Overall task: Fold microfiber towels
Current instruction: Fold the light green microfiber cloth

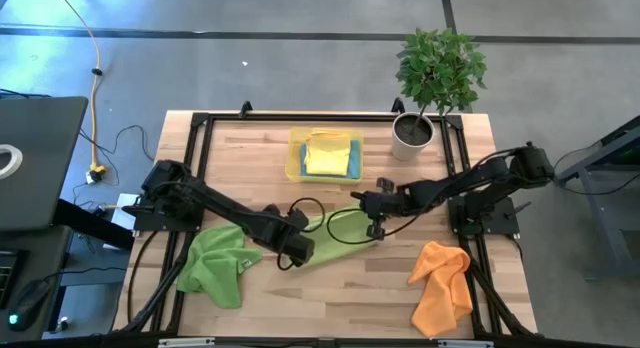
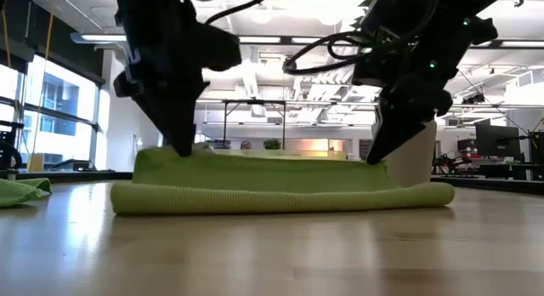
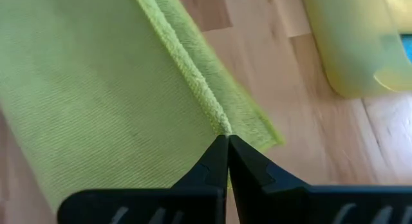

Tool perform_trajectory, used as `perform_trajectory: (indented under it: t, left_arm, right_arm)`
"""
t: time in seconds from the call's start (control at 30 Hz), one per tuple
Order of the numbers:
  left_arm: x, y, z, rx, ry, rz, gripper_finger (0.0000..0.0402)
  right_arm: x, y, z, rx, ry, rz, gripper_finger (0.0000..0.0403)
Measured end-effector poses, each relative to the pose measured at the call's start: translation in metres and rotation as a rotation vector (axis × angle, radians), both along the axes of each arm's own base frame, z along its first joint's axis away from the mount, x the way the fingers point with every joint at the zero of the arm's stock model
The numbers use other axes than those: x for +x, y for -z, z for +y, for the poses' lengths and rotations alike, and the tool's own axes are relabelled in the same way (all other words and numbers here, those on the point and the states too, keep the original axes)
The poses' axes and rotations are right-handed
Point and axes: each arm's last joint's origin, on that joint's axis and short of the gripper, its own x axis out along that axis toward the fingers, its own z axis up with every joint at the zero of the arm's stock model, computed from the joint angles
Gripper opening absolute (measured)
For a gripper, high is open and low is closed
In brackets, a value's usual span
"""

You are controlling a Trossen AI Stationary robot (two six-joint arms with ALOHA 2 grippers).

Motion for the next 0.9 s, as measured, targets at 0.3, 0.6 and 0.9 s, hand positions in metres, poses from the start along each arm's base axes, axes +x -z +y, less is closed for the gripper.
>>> perform_trajectory:
  t: [0.3,0.6,0.9]
  left_arm:
    - [0.000,0.002,0.010,0.036,0.017,0.020,0.0004]
    - [0.000,0.002,0.020,0.063,0.033,0.048,0.0035]
    - [0.001,0.002,0.032,0.049,0.060,0.083,0.0129]
  right_arm:
    - [0.001,0.002,-0.005,0.004,-0.002,0.014,0.0077]
    - [-0.010,-0.040,-0.005,0.052,0.093,0.069,0.0174]
    - [-0.045,-0.098,0.007,0.097,0.050,-0.088,0.0178]
